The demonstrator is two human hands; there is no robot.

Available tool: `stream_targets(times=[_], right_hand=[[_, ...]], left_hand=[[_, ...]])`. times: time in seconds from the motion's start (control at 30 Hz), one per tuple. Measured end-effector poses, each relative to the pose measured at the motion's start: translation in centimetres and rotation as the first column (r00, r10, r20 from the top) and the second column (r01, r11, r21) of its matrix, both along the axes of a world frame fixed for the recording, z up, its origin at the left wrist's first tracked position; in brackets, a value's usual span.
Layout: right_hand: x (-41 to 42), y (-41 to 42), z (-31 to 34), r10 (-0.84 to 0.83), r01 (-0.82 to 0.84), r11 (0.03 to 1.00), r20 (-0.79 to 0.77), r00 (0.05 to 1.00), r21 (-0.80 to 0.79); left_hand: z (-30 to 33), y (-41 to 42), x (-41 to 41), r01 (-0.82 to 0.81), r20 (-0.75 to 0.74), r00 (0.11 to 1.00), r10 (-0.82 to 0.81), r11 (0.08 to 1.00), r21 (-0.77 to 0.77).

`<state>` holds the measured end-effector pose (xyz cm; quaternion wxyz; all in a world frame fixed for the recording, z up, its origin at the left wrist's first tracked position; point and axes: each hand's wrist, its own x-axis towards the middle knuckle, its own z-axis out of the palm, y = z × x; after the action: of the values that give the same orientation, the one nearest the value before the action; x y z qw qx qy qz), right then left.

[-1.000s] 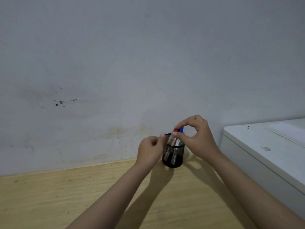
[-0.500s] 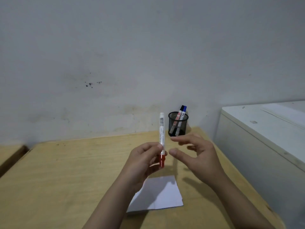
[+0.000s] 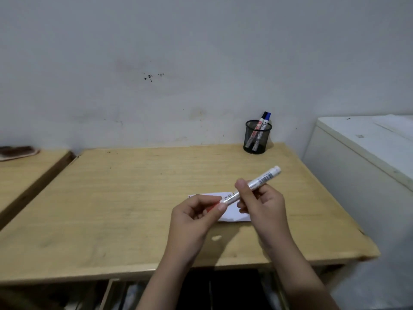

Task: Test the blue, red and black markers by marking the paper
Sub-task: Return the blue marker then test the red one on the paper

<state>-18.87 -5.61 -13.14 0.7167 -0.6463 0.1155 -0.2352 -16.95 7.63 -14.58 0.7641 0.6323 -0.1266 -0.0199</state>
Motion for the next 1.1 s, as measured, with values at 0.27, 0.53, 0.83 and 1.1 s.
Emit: stream_targets(times=[0.27, 0.53, 0.83, 1.1], right_hand=[[-0.9, 0.9, -1.3, 0.067, -0.065, 0.992, -0.006, 0.998, 0.111], [-0.5, 0.9, -1.4, 0.087, -0.095, 0.987, 0.066, 0.994, 0.129], [0.3, 0.0, -2.0, 0.001, -0.032, 0.989, 0.21, 0.978, 0.144], [1.0, -2.2, -2.1, -0.074, 0.047, 0.978, 0.132, 0.988, 0.203]], left_hand=[[-0.5, -0.2, -1.1, -0.081, 0.172, 0.984, 0.049, 0.98, 0.183], [-1.1, -0.5, -0.9, -0.2, 0.352, 0.931, 0.098, 0.943, 0.266], [-1.6, 0.3, 0.8, -0.097, 0.184, 0.982, 0.041, 0.948, 0.302], [-0.2, 2.0, 8.1, -0.236, 0.21, 0.967, 0.146, 0.823, 0.516]])
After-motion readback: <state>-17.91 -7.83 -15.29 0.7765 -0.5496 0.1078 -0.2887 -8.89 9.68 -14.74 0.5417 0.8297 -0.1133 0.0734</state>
